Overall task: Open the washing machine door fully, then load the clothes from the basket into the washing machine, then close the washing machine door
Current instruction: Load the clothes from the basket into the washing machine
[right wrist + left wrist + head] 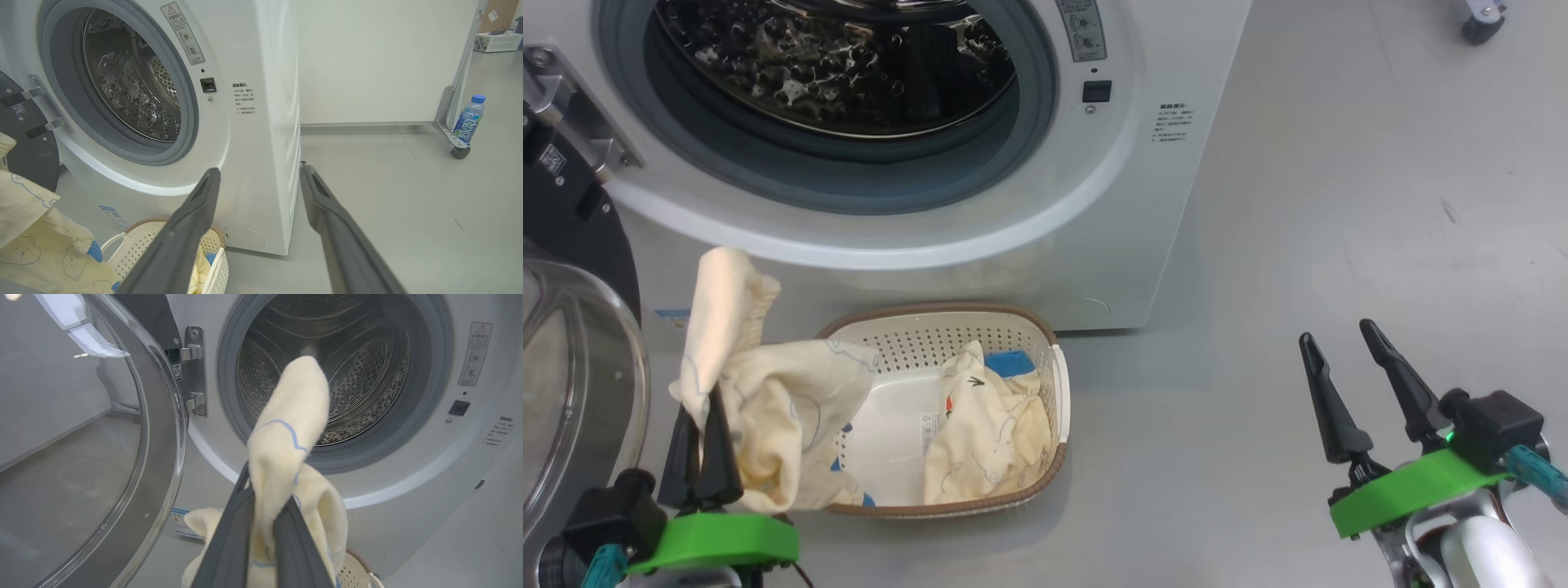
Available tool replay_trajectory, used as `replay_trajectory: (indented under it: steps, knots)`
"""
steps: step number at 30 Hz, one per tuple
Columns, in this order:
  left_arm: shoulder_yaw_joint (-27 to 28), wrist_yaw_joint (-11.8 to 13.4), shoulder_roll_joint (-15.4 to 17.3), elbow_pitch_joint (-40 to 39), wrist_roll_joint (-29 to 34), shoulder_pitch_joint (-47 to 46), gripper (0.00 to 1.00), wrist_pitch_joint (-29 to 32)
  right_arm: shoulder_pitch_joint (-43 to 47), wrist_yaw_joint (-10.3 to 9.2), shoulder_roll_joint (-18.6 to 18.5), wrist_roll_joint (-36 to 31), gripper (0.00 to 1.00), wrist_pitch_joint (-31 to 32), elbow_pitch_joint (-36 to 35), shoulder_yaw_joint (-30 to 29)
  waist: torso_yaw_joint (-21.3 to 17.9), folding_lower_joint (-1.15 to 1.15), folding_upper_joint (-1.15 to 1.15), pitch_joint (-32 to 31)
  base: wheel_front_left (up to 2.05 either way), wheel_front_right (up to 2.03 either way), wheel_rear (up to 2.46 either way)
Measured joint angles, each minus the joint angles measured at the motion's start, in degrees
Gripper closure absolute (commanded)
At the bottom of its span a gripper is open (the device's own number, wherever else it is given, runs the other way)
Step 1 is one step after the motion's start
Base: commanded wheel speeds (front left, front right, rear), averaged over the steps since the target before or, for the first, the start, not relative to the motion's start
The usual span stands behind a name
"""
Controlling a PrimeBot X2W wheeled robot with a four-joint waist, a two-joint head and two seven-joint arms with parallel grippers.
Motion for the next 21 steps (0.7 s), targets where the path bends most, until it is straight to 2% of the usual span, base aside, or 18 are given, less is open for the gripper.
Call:
replay_trajectory:
  steps: [11, 21]
  knots:
    - [-0.96, -0.60, 0.52, 1.29, -0.05, -6.29, 1.00, 0.77, -2.04, 0.00, 0.23, -0.52, 0.00, 0.00, -0.85, -1.01, -0.48, 0.00, 0.00, 4.74, 0.00, 0.00, 0.00]
    - [-1.02, -3.46, 3.15, 6.79, -1.38, -18.27, 1.00, 2.91, -5.56, 0.00, 0.51, -0.51, 0.00, 0.00, -0.68, 0.85, -3.70, 0.01, 0.00, 9.18, 0.00, 0.00, 0.00]
